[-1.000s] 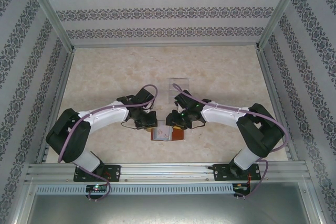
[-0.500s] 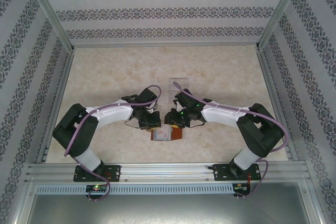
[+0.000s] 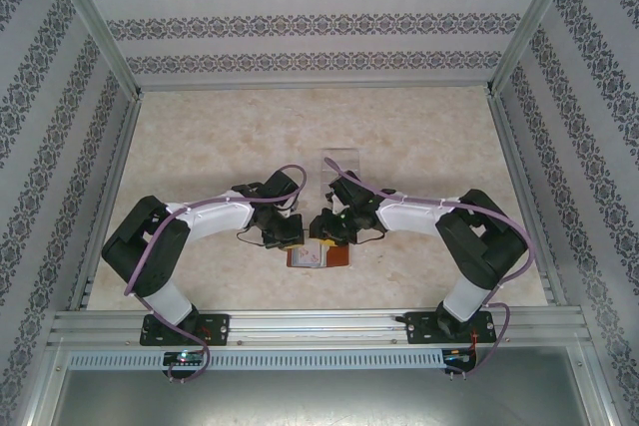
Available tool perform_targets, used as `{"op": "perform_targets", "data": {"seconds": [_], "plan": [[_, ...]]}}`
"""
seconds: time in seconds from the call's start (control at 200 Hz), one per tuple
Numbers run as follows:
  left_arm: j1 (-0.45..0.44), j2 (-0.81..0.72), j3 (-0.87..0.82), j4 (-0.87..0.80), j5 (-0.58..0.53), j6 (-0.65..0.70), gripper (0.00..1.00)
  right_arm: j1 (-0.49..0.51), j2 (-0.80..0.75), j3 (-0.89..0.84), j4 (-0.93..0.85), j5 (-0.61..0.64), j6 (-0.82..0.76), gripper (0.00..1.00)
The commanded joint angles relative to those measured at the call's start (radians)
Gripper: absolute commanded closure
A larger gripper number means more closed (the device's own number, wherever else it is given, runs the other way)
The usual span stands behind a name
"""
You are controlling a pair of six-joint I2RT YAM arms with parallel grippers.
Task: Take the credit cards out of the card holder
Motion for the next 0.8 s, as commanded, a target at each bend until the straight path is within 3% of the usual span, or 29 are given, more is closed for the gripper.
{"op": "perform_targets", "data": {"seconds": [0.0, 0.445, 0.794], "plan": [[-0.012, 0.007, -0.016, -0.005, -0.017, 0.017, 0.91, 0.007, 0.019, 0.003, 0.0, -0.005, 0.003, 0.65], [-0.012, 0.007, -0.021, -0.006, -0.015, 0.018, 0.91, 0.009, -0.065, 0.025, -0.174, 0.149, -0.046, 0.66], [-0.012, 0.007, -0.02, -0.007, -0.014, 0.018, 0.91, 0.018, -0.055, 0.006, -0.004, 0.004, 0.015, 0.68]]}}
